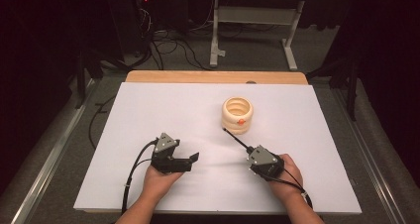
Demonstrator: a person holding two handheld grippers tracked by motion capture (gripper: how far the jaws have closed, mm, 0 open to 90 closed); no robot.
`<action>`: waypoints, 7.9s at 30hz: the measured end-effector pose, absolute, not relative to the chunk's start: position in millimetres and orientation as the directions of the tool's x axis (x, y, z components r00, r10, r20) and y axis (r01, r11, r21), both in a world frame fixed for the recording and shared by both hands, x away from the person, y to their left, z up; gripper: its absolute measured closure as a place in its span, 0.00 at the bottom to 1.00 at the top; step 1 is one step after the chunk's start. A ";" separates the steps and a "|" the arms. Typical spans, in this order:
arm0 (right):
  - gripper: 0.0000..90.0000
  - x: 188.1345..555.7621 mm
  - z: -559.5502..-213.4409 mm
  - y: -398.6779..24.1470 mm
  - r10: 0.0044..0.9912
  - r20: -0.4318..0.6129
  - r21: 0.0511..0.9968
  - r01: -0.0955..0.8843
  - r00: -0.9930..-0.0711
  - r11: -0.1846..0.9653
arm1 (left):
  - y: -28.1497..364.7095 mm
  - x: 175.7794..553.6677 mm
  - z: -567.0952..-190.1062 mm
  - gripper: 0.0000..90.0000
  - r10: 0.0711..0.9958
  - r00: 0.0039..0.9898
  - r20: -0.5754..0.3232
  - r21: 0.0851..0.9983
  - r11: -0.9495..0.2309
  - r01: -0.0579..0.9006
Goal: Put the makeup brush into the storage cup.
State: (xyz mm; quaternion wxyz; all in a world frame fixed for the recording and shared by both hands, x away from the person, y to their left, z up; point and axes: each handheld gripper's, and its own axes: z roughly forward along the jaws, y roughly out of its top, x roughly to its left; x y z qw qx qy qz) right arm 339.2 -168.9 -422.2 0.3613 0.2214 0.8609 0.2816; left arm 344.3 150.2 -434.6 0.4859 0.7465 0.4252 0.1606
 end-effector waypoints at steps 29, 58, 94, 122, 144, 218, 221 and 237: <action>0.96 343.6 -418.3 -184.9 0.743 -0.197 0.818 0.310 -0.640 0.484 | 150.7 340.7 -429.8 0.09 0.759 0.617 -0.208 0.895 -0.107 0.434; 0.96 346.3 -417.6 -172.4 0.730 -0.152 0.833 0.311 -0.667 0.458 | 142.3 338.7 -418.1 0.02 0.753 0.629 -0.194 0.913 -0.096 0.396; 0.96 345.0 -416.8 -151.2 0.688 -0.163 0.839 0.267 -0.707 0.474 | 106.5 338.3 -406.4 0.07 0.654 0.717 -0.241 0.931 -0.054 0.362; 0.96 339.0 -421.2 -141.7 0.653 -0.135 0.838 0.265 -0.745 0.476 | 107.8 339.9 -408.6 0.15 0.631 0.720 -0.288 0.927 -0.003 0.374; 0.96 331.5 -422.0 -129.0 0.610 -0.134 0.837 0.240 -0.781 0.491 | 113.2 339.2 -405.7 0.20 0.628 0.711 -0.318 0.925 0.040 0.379; 0.96 328.6 -426.3 -117.4 0.580 -0.148 0.827 0.221 -0.801 0.517 | 121.5 337.7 -406.3 0.91 0.537 0.756 -0.374 0.922 0.129 0.365; 0.96 328.5 -426.3 -117.4 0.580 -0.148 0.827 0.221 -0.801 0.516 | 121.4 337.5 -406.1 0.92 0.533 0.759 -0.375 0.922 0.129 0.365; 0.94 328.9 -426.1 -118.0 0.584 -0.139 0.825 0.232 -0.800 0.514 | 121.0 336.7 -406.2 0.93 0.517 0.772 -0.370 0.925 0.127 0.358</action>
